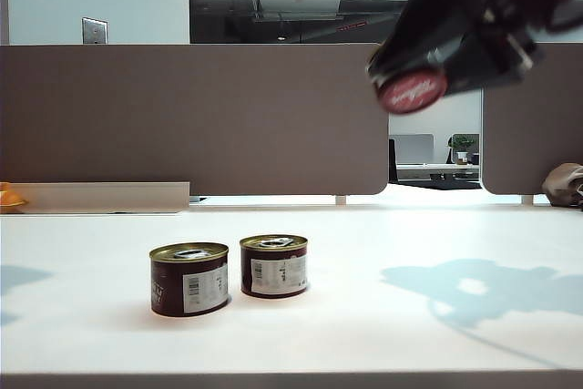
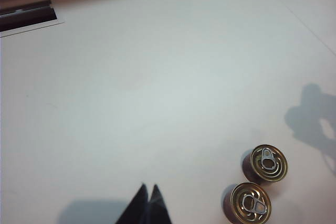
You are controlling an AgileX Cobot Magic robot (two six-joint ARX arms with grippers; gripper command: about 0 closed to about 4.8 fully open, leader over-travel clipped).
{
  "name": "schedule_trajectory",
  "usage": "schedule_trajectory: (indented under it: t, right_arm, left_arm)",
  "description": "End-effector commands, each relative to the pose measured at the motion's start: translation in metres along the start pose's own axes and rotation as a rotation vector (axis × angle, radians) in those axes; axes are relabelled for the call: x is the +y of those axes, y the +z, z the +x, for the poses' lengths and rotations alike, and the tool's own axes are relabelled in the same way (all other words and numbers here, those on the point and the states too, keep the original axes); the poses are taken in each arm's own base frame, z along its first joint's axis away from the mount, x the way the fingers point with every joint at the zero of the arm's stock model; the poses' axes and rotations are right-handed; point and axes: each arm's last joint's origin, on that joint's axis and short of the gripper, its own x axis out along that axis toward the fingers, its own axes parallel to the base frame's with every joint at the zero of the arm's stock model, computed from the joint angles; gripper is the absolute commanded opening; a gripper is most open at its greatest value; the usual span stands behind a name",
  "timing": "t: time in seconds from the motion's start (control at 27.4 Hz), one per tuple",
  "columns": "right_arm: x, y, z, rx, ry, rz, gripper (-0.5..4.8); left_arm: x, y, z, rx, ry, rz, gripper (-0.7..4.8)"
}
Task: Pick up the cans one by one and stack them together.
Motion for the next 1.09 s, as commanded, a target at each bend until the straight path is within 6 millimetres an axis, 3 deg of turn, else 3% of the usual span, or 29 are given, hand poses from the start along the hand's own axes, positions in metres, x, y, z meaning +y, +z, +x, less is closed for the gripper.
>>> schedule_trajectory:
  t: [0.04,0.15,0.4,0.66,1.09]
  right_arm:
    - [0.002,-0.011,0.007,-0.055,0.045,-0.048,1.03]
    - [0.011,-0.028,0.020,-0.076,0.103,-0.110,1.03]
    - [0.029,-0.035,0.047,-0.075,0.197,-0.202,1.03]
    - [0.031,-0.045,0.070,-0.046,0.225,-0.221,1.03]
    - [0.026,-0.051,0.093,-0.078,0.254,-0.233,1.08]
  left_arm:
    - [-0.001,0.002,-0.004,-0.024,-0.012,0.009,-0.06]
    - [-0.003,0.002,-0.007,-0.038,-0.022,0.015,-0.06]
    - [-0.004,0.002,-0.012,-0.056,-0.020,0.023,-0.06]
    - [-0.007,0.001,-0.020,-0.084,-0.016,0.035,-0.06]
    - [-0.009,0.000,-0.027,-0.097,-0.013,0.061,-0.06]
